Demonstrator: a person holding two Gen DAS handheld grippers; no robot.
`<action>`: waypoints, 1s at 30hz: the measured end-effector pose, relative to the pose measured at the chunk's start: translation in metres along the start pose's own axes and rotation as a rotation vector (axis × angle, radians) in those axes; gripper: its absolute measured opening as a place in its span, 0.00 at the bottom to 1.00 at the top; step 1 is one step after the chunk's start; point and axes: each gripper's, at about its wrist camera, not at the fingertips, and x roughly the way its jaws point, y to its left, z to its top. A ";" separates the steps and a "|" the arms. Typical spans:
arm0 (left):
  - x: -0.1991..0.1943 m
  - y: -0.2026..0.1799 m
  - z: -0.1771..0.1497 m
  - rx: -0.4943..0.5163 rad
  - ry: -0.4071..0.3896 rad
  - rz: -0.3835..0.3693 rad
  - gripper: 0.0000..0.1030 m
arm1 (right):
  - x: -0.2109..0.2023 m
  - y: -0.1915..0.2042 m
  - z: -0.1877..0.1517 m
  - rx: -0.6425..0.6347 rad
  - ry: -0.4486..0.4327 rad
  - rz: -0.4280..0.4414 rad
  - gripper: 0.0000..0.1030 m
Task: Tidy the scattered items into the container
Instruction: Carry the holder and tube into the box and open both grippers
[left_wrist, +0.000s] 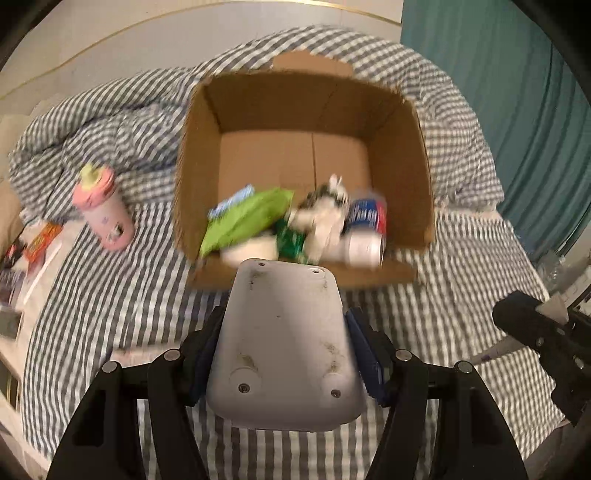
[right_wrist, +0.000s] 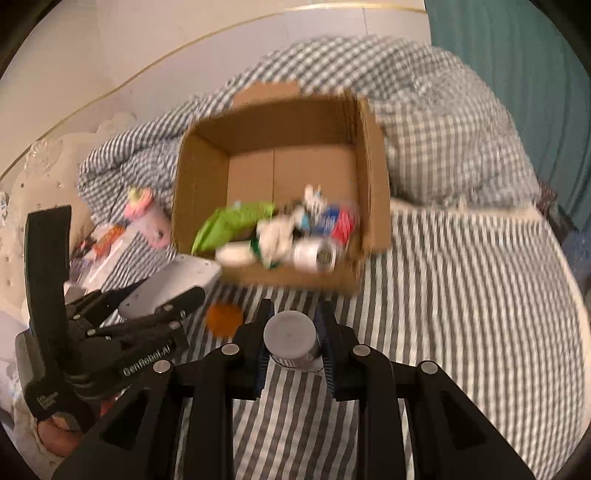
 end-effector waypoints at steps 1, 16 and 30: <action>0.004 -0.001 0.012 0.006 -0.011 0.006 0.64 | 0.003 -0.001 0.013 -0.002 -0.017 -0.003 0.23; 0.106 0.003 0.121 -0.010 -0.009 0.054 0.66 | 0.123 -0.023 0.136 0.023 -0.009 -0.054 0.30; 0.054 -0.002 0.104 0.045 -0.087 0.151 1.00 | 0.083 -0.026 0.124 0.036 -0.037 -0.140 0.77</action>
